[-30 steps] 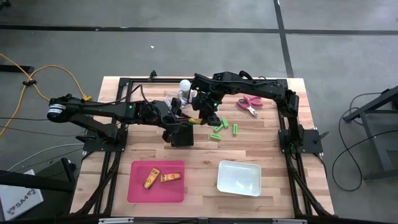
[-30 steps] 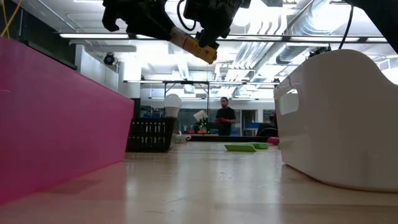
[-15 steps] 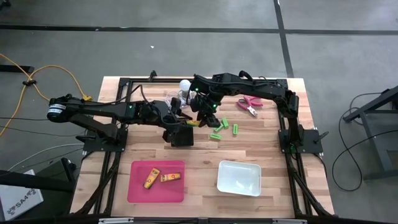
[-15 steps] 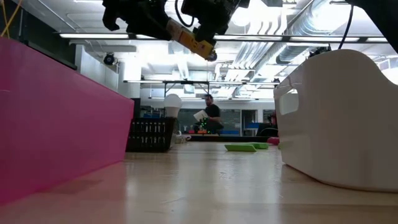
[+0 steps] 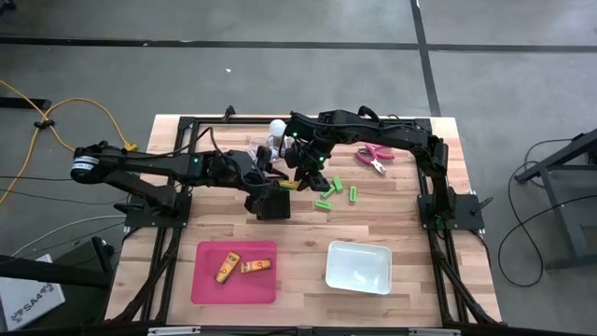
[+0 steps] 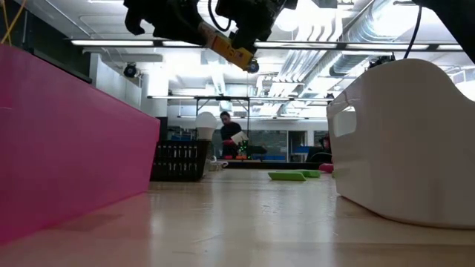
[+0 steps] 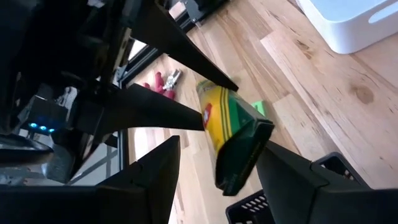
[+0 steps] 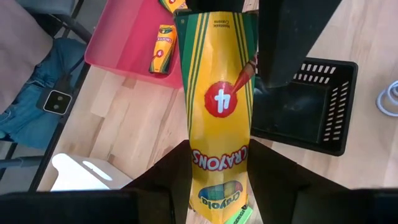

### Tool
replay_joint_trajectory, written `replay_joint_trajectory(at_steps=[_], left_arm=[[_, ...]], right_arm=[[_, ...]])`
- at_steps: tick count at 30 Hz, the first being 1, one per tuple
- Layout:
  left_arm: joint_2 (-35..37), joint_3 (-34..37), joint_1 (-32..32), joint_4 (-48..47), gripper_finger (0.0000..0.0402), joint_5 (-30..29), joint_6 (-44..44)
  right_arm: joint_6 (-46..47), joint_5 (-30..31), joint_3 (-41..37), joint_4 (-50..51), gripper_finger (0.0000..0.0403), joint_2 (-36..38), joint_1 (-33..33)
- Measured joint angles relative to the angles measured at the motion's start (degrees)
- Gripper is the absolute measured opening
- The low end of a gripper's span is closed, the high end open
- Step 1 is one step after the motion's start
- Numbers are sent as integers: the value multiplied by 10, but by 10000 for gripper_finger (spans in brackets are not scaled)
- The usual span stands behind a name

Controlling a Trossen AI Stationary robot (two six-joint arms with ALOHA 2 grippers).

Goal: Pick & Place School Supplies
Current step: Put the yellow crayon box into the pink bin

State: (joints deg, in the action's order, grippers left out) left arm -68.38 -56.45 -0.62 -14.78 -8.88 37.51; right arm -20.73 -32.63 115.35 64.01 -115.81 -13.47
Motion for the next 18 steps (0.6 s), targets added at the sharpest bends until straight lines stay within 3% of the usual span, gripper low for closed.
replay_joint_trajectory(at_steps=[6, 18], left_arm=[[0, 0, 0, 10, 188, 1, 2], [0, 0, -1, 10, 94, 6, -3]], right_arm=[[0, -5, 0, 0, 135, 0, 0], [0, -13, 0, -9, 135, 0, 0]])
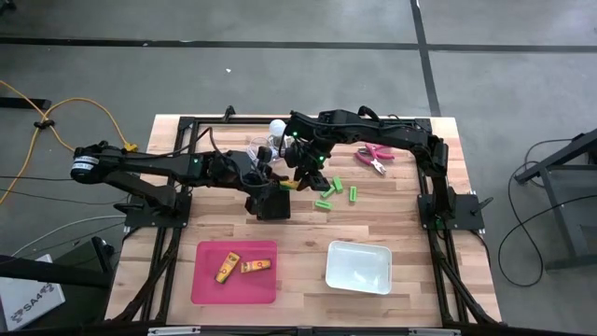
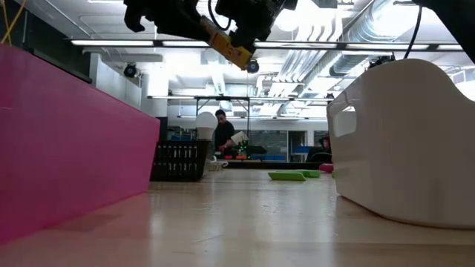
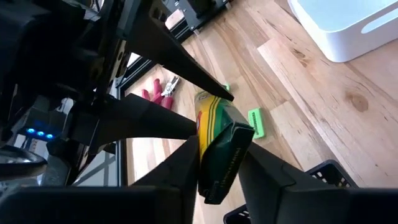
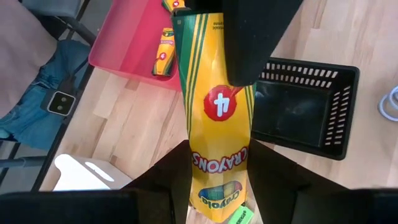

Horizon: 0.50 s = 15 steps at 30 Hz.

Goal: Pick & Place School Supplies
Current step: Put the yellow crayon box into the pink bin

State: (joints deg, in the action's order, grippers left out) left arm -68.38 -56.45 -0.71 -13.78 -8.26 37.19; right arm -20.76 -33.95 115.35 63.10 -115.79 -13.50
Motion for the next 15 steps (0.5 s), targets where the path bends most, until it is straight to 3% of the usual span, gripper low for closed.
replay_joint_trajectory(at_steps=[8, 15], left_arm=[[0, 0, 0, 2, 54, 17, 0], [0, 0, 0, -1, 46, 17, -7]], right_arm=[[0, -9, 0, -2, 135, 0, 0], [10, -8, 0, -2, 135, 0, 0]])
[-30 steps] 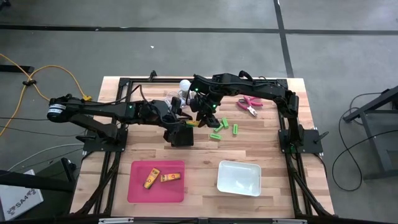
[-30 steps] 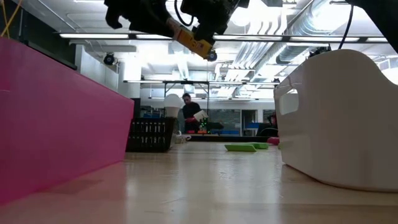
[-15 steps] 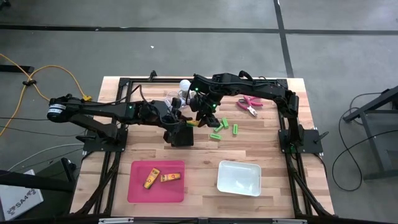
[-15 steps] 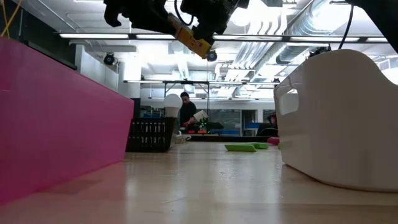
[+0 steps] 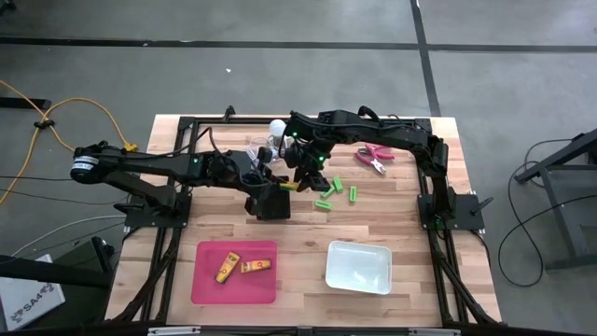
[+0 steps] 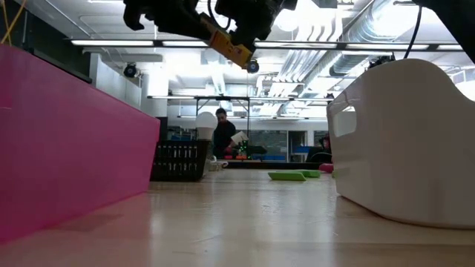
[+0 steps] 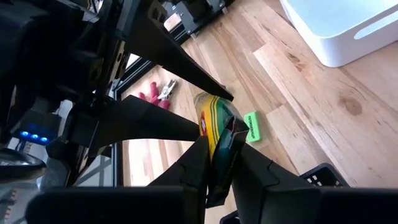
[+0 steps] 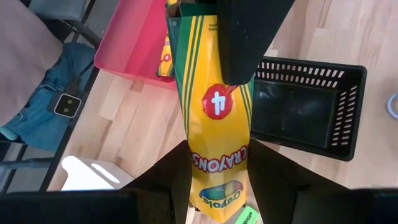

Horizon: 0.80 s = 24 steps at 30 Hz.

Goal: Pick & Place School Supplies
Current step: Put the yellow crayon box into the pink bin

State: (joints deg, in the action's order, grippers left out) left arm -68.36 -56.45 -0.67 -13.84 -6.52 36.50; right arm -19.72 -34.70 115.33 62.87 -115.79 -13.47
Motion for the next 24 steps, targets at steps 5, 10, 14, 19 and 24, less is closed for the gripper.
replay_joint_trajectory(at_steps=[5, 10, 14, 19, 24], left_arm=[[0, 0, 0, -7, 46, -4, -5], [0, 0, 0, -11, 46, -15, -14], [0, 0, 0, -14, 45, -16, -17], [0, 0, 0, -18, 45, -18, -18], [0, 0, 0, -19, 45, -17, -18]], right_arm=[[15, 3, 0, -1, 135, 0, 0], [24, 10, 0, 1, 135, 0, 0], [31, 14, 0, 6, 148, 0, 0], [36, 18, 0, 11, 188, 0, 0], [37, 17, 0, 11, 224, 0, 0]])
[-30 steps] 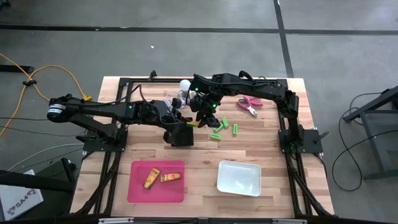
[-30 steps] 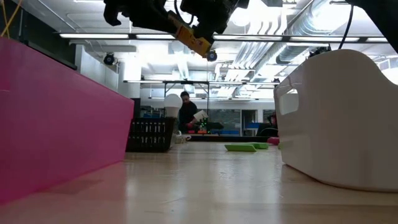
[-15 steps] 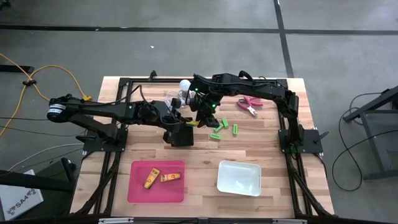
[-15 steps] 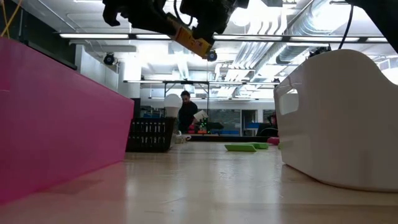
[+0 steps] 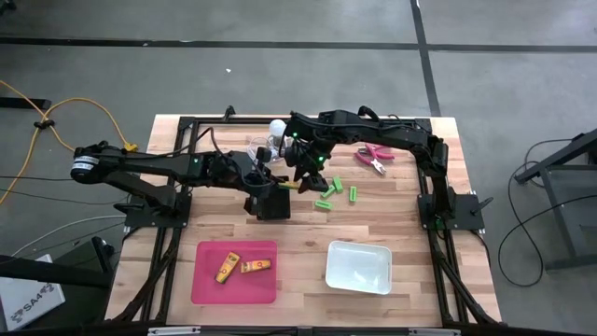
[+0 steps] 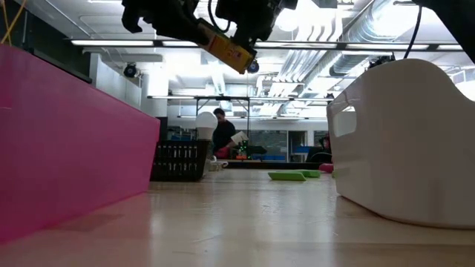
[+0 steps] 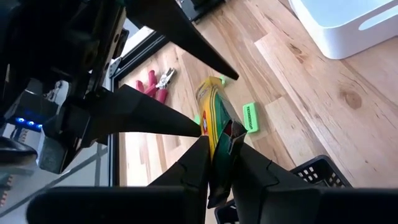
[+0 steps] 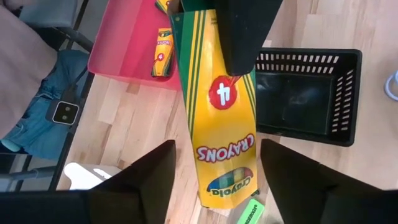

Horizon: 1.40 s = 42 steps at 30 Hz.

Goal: Pick & Place School Supplies
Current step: Put the yellow crayon box into the pink bin

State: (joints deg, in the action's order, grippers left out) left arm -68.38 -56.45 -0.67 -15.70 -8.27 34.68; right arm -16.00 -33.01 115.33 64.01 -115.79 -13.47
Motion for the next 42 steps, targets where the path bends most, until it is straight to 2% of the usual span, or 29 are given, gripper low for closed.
replay_joint_trajectory(at_steps=[6, 11, 15, 19, 24, 30, 37, 42], left_arm=[[0, 0, 0, -11, 45, -1, -6], [0, 0, -13, -31, 45, -30, -30], [0, 0, -47, -60, 45, -50, -62], [5, 0, -101, -91, 45, -108, -128], [25, 0, -177, -116, 45, -159, -272], [62, 0, -247, -170, 45, -161, -486], [60, -1, -296, -242, 45, -129, -779], [31, -1, -336, -237, 45, -80, -913]], right_arm=[[13, 18, 0, -2, 243, 23, -2], [20, 47, 0, -3, 249, 54, -9], [36, 78, 1, -1, 249, 75, -9], [40, 120, 1, 1, 248, 78, -8], [44, 138, 1, 2, 249, 78, -8], [44, 139, 0, 4, 247, 78, -8], [58, 135, 0, 7, 245, 78, -4], [61, 134, 0, 7, 245, 78, 8]])
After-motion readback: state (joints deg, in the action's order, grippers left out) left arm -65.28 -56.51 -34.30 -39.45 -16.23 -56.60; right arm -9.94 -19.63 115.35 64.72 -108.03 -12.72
